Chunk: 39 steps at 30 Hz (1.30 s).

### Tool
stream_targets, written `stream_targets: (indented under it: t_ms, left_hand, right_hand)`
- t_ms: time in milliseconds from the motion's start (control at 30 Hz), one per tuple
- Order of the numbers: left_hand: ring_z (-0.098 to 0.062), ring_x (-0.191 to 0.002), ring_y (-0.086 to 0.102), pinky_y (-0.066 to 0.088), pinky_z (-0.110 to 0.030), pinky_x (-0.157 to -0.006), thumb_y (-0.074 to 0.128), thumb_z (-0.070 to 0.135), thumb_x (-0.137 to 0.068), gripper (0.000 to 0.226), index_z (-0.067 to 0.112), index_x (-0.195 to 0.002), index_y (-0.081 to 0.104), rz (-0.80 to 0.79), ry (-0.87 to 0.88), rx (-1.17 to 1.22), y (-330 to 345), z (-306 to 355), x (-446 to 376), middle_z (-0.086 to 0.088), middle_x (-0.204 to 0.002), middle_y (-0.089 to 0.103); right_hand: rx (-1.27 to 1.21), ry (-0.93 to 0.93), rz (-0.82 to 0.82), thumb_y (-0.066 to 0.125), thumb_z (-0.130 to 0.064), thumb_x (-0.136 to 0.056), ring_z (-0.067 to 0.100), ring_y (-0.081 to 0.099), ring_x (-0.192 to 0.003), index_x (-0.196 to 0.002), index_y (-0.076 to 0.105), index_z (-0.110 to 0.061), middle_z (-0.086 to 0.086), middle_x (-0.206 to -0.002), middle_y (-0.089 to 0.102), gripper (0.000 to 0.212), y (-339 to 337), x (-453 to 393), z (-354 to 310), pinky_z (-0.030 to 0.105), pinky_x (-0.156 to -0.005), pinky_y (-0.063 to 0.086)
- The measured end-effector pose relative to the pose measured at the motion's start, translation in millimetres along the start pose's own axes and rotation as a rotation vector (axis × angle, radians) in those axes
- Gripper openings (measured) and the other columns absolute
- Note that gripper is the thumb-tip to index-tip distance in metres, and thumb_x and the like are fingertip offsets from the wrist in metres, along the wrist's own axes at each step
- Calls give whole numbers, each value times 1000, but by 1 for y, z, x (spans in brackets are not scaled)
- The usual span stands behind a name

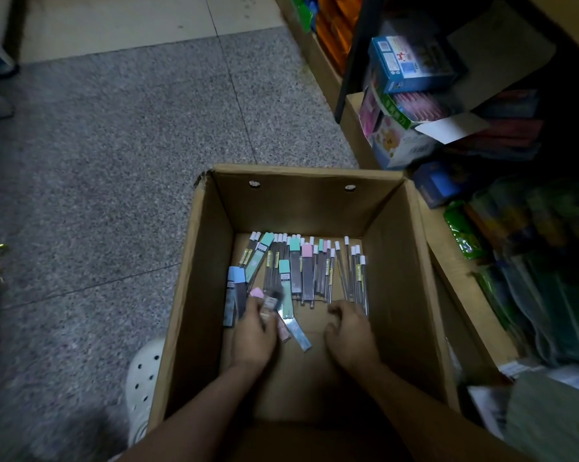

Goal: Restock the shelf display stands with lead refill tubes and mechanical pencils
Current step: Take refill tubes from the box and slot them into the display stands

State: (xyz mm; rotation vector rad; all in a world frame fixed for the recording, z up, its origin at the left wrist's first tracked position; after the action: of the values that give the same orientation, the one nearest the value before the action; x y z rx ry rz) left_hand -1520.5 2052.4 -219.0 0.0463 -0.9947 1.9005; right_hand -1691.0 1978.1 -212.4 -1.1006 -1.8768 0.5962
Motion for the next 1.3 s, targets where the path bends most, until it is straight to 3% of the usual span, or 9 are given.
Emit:
stream_targets:
  t_ms: [133,267,367,467,600,800,967,1133,1300]
  left_hand:
    - [-34,-105,58,41,-31,-79,51,29,-99,32,9,-123,56,283,-154,74,-11,1,-9,-17,-125,54]
    - [-34,-131,44,44,-37,-98,47,30,-100,31,18,-127,53,172,-138,-115,-2,-6,-15,-12,-155,24]
    - [-31,-131,46,44,-35,-98,47,30,-99,33,25,-131,51,114,-78,-145,3,-8,-18,-1,-162,8]
    - [-25,-127,51,43,-29,-93,49,27,-99,33,24,-131,52,75,-9,-148,6,-4,-17,10,-163,2]
    - [-13,-131,45,35,-19,-89,47,28,-100,44,32,-144,41,17,17,-123,9,1,-6,13,-161,14]
    - [-19,-130,47,40,-25,-101,48,25,-99,47,18,-145,41,62,0,-12,2,1,-10,1,-152,40]
    - [-23,-112,59,47,-29,-89,54,24,-97,43,19,-139,48,48,-5,-2,4,-1,-16,-2,-133,58]
    - [-24,-96,63,48,-32,-79,55,27,-96,20,14,-111,58,64,-98,163,5,-3,-18,-6,-106,67]
    - [-25,-100,60,43,-29,-82,48,21,-100,22,10,-118,53,77,-239,204,-3,-12,-29,-9,-111,65]
  right_hand:
    - [283,-132,36,62,-23,-87,26,19,-145,-147,27,-34,4,-158,16,71,-5,-23,-18,44,-118,23]
    - [422,-7,-34,62,-40,-89,37,-5,-149,-154,-2,-35,10,-162,-10,91,-10,-56,-18,48,-119,7]
    - [395,49,-67,56,-47,-92,37,-6,-149,-154,-3,-33,11,-162,-12,87,-3,-64,-12,49,-119,9]
    - [412,-150,14,48,-42,-96,32,-3,-150,-154,5,-36,7,-163,-5,72,10,-66,-22,49,-119,8]
    - [477,-408,-99,35,-43,-101,26,-9,-150,-151,4,-47,-2,-163,-10,58,36,-67,-47,53,-119,2]
    - [569,-417,-132,36,-46,-101,25,-11,-150,-151,6,-46,-4,-163,-14,58,36,-63,-31,53,-119,3]
    - [554,-395,-140,50,-43,-96,26,0,-150,-149,22,-45,-2,-164,3,60,19,-59,-22,52,-117,8]
    - [472,-371,-96,78,-54,-70,27,21,-140,-150,21,-36,2,-154,22,100,9,-69,-38,45,-112,22]
    - [670,-298,-196,81,-62,-59,35,16,-141,-151,16,-31,10,-156,15,117,16,-83,-52,49,-114,22]
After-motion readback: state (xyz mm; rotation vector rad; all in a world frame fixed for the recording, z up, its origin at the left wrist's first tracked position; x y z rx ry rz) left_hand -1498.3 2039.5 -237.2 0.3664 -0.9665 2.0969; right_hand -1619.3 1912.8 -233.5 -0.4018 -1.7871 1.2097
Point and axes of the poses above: each hand's wrist, its own x-axis away from the middle knuckle, its own y-axis out of the palm, z = x × y, the point moved 4 cm from there along -x, towards the middle knuckle
